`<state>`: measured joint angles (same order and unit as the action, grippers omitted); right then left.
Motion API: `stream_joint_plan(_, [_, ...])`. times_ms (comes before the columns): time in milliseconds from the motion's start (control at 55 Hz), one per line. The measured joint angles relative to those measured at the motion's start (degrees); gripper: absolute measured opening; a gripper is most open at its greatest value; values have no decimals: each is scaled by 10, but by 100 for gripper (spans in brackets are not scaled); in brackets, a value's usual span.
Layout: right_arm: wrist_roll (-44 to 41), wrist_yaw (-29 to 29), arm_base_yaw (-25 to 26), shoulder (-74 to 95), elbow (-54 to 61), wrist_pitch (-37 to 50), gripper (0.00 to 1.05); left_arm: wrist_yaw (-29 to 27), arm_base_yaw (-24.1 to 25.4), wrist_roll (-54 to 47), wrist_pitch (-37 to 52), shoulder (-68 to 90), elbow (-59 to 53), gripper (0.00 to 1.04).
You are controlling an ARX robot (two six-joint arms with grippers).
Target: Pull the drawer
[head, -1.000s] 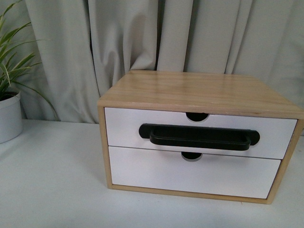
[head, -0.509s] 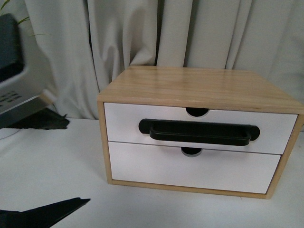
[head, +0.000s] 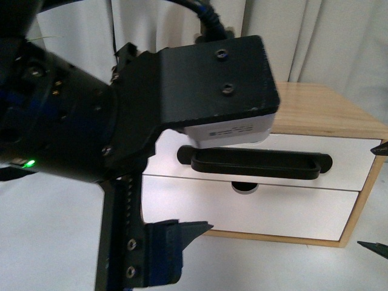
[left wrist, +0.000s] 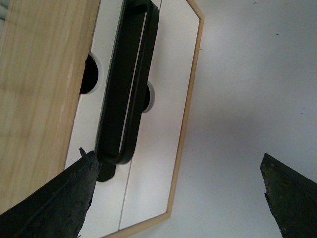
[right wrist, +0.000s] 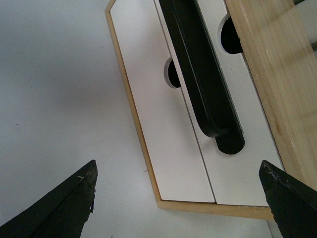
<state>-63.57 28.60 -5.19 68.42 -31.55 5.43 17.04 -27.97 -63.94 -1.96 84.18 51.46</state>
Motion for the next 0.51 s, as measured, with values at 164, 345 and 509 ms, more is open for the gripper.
stream_joint_plan(164, [16, 9, -2, 63, -25, 38, 96, -21, -8, -7, -13, 62, 63, 98])
stream_joint_plan(345, [28, 12, -7, 107, -45, 53, 96, -27, -1, -8, -31, 110, 101, 98])
stream_joint_plan(509, [33, 16, -14, 125, -60, 54, 96, -31, 3, -9, -36, 138, 116, 98])
